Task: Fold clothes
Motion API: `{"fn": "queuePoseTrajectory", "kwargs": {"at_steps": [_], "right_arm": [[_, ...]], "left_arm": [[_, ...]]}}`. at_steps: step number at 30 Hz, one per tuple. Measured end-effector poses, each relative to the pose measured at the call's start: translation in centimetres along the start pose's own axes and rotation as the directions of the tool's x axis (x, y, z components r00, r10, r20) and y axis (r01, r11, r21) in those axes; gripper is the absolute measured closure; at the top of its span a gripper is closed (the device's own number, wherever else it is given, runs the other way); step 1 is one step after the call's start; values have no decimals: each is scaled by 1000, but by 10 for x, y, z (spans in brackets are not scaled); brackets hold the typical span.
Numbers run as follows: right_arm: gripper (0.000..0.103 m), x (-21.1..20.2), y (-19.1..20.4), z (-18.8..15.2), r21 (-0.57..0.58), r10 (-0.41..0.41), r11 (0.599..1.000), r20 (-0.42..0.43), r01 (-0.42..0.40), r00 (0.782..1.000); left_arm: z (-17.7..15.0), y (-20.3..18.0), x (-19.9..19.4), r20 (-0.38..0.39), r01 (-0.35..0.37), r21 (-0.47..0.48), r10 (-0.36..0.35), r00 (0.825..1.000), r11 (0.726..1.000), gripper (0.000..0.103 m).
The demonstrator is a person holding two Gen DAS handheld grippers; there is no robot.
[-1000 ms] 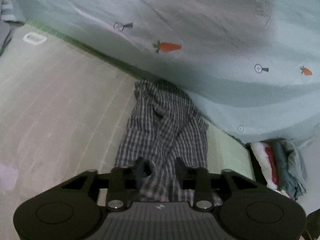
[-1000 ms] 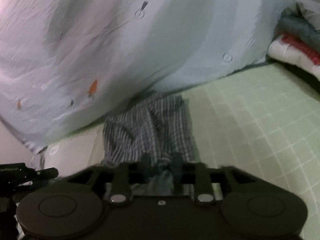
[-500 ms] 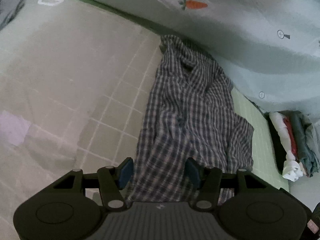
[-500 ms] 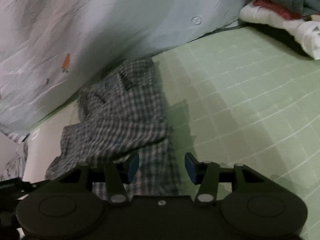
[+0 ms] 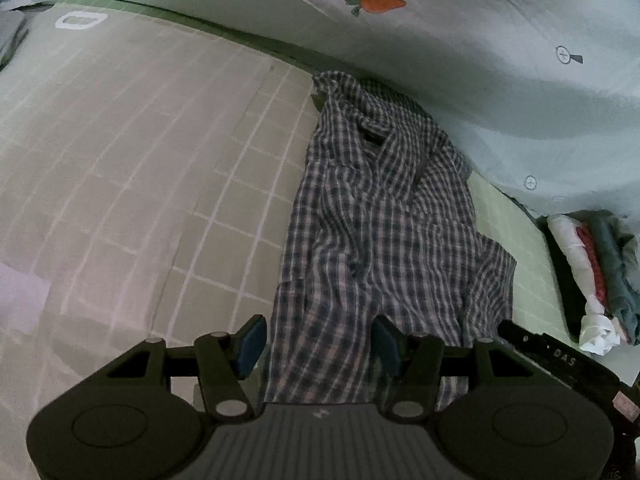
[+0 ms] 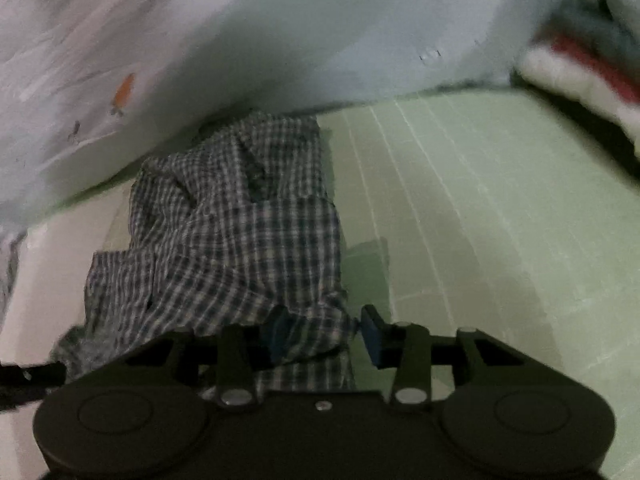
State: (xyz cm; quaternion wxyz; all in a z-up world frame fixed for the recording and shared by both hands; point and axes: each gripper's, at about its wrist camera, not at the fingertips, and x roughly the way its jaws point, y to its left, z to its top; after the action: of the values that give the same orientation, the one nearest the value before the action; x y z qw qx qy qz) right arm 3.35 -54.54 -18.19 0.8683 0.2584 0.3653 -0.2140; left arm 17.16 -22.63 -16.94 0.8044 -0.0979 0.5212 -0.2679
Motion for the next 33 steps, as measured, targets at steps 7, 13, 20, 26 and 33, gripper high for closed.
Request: {"fn": "queuePoseTrajectory", "kwargs": {"at_steps": [7, 13, 20, 26, 33], "right_arm": [[97, 7, -9, 22, 46, 122, 991, 11, -122, 992], [92, 3, -1, 53, 1, 164, 986, 132, -166, 978], [85, -5, -34, 40, 101, 134, 983, 146, -150, 980], [57, 10, -38, 32, 158, 215, 961, 87, -227, 973], [65, 30, -38, 25, 221, 318, 923, 24, -315, 948]], "left_arm": [[6, -6, 7, 1, -10, 26, 10, 1000, 1000, 45], [9, -11, 11, 12, -16, 41, 16, 1000, 999, 45], [6, -6, 14, 15, -22, 22, 21, 1000, 1000, 45], [9, -5, 20, 8, -7, 13, 7, 1000, 1000, 45], [22, -11, 40, -14, 26, 26, -26, 1000, 999, 71]]}}
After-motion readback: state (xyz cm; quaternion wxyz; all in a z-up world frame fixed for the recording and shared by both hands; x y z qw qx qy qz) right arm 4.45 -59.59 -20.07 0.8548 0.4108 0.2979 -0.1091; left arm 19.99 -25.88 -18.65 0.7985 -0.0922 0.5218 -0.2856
